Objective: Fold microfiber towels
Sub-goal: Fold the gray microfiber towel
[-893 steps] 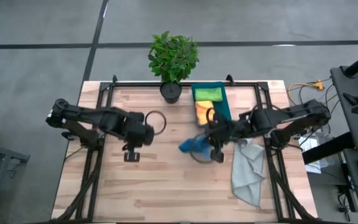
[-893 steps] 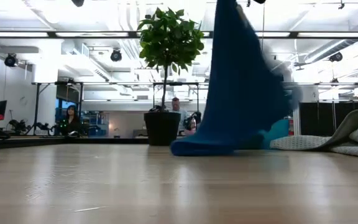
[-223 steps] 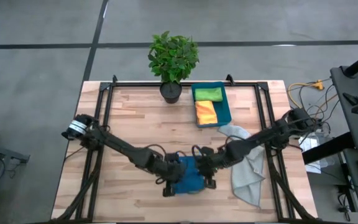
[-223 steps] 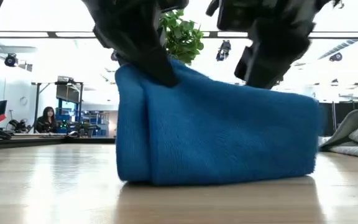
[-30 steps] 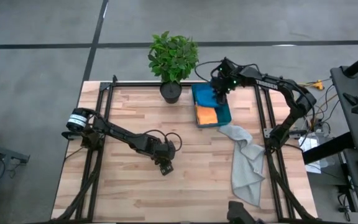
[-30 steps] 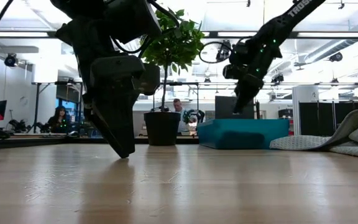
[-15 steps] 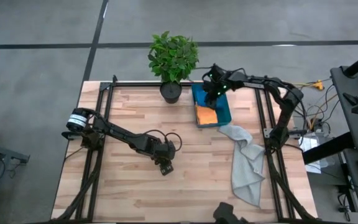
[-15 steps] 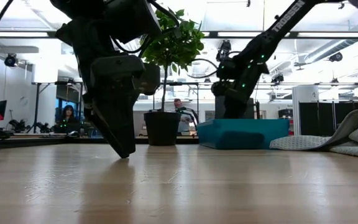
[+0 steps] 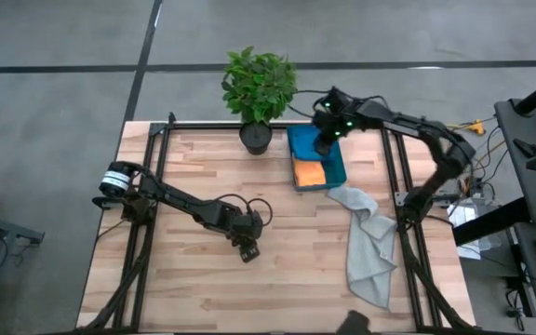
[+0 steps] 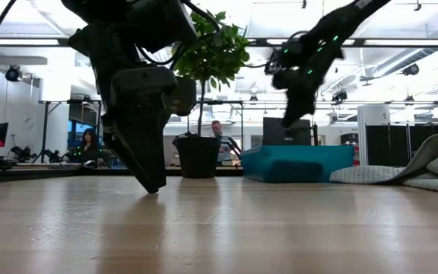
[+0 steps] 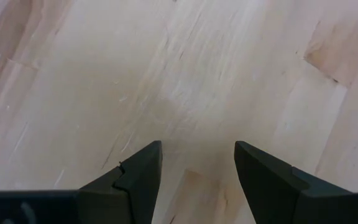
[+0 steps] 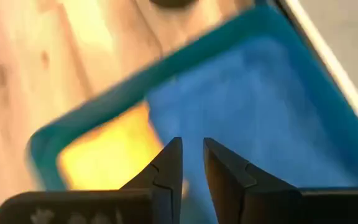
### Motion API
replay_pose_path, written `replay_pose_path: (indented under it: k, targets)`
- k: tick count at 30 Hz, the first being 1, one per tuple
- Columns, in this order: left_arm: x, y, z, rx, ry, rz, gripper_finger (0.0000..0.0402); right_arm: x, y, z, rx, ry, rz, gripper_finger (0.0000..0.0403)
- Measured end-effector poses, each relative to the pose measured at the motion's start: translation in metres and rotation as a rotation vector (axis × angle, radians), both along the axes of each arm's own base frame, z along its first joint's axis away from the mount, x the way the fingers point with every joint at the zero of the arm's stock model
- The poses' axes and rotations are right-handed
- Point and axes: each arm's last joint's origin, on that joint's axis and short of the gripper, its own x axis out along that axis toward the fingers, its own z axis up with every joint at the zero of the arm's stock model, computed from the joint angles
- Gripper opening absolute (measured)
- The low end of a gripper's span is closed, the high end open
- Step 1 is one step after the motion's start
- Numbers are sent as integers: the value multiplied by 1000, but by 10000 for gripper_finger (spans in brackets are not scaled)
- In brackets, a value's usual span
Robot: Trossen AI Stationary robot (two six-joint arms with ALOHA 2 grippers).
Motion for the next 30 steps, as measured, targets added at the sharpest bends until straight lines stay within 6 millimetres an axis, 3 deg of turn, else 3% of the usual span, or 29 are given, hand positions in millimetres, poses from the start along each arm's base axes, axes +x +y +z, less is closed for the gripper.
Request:
replay_pose_path:
  k: [3,6,10,14,18,23,27,30]
  targets:
    - [0,0,0,10,-3,1,189,-22,17,10,99,43,-99,61]
    - [1,0,0,38,-20,15,189,-40,42,8,265,46,-212,60]
    - [6,3,2,100,-79,36,189,-57,89,-11,489,-10,-239,59]
    - [12,3,6,151,-163,-31,189,-74,135,-31,576,-24,-276,59]
    - [15,3,8,160,-205,-50,189,-94,169,-37,582,-35,-425,59]
    - [19,2,11,152,-252,-45,189,-112,195,-22,454,-124,-480,59]
    - [20,2,12,151,-278,-49,189,-113,210,-2,306,-166,-342,59]
    - [21,2,13,162,-287,-65,189,-106,224,8,287,-162,-201,59]
